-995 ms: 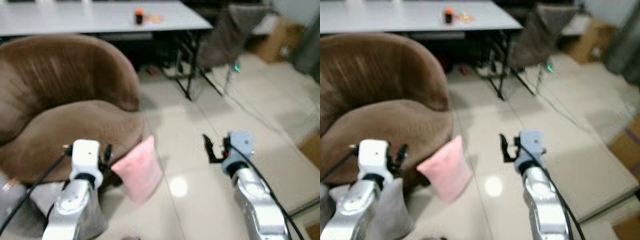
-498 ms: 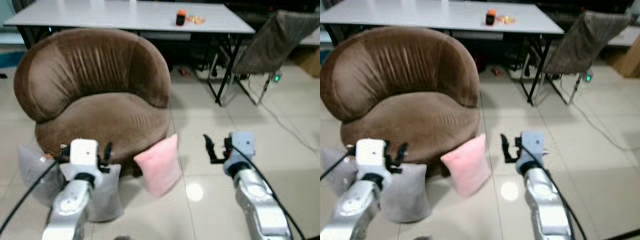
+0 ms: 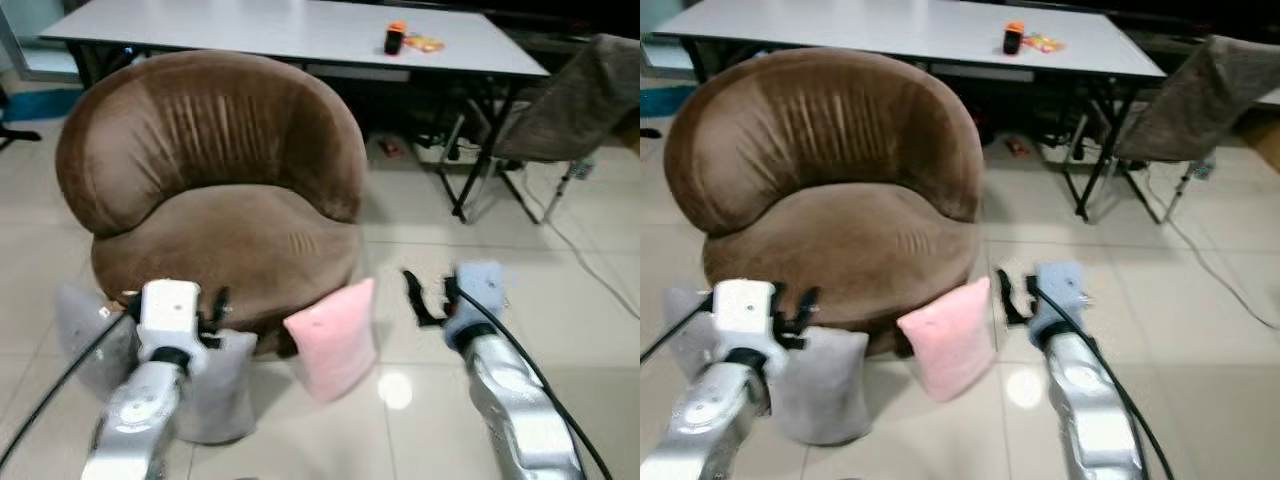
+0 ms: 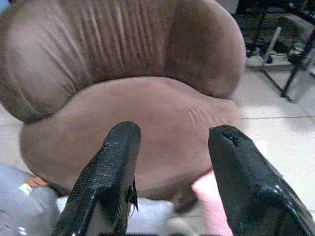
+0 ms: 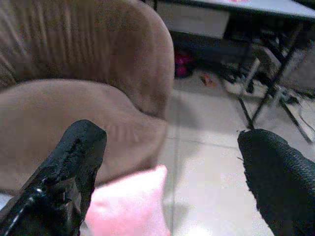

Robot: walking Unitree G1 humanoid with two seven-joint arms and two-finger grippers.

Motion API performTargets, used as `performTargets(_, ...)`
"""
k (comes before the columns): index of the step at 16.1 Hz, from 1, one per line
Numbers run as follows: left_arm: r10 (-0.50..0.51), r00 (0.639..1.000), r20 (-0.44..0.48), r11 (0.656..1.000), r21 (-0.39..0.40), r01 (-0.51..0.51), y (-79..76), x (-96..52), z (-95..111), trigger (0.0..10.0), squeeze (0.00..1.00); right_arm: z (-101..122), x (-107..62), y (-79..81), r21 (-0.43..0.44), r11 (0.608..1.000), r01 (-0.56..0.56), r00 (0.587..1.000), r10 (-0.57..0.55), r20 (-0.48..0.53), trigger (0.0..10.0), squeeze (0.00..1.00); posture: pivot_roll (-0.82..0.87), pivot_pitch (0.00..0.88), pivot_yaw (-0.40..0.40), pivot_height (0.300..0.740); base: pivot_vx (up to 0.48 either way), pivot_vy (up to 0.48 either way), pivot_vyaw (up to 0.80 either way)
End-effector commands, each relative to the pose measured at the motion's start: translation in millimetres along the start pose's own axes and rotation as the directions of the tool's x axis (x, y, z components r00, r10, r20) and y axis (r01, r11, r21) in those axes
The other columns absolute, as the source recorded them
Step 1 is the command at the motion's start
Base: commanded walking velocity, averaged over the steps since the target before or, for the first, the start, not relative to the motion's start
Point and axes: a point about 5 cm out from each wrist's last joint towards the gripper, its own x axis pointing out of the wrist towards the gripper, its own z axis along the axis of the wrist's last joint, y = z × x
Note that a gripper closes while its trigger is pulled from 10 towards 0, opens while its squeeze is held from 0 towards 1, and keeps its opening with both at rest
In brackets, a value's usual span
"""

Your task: Move the pillow to the sofa from floor

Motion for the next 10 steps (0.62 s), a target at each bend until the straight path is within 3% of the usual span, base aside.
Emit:
performTargets(1, -0.020, 1.000, 0.009, 1.000, -0.009, 0.020, -7.1, 0.2, 2.1, 10.0, 0.00, -3.6, -1.9, -9.1, -0.012, 1.000, 0.025, 1.000, -0.026, -0.016, 10.0, 1.00, -0.03, 0.000, -0.053, 0.740, 0.345, 0.000, 0.80)
performTargets(10, 0.000, 1.000, 0.010, 1.000, 0.004, 0.000, -5.8, 2.3, 2.2, 10.0, 0.00, -0.6, 3.9, -9.3, -0.034, 0.999, 0.025, 1.000, -0.025, -0.004, 10.0, 1.00, -0.03, 0.000, -0.058, 0.740, 0.308, 0.000, 0.78)
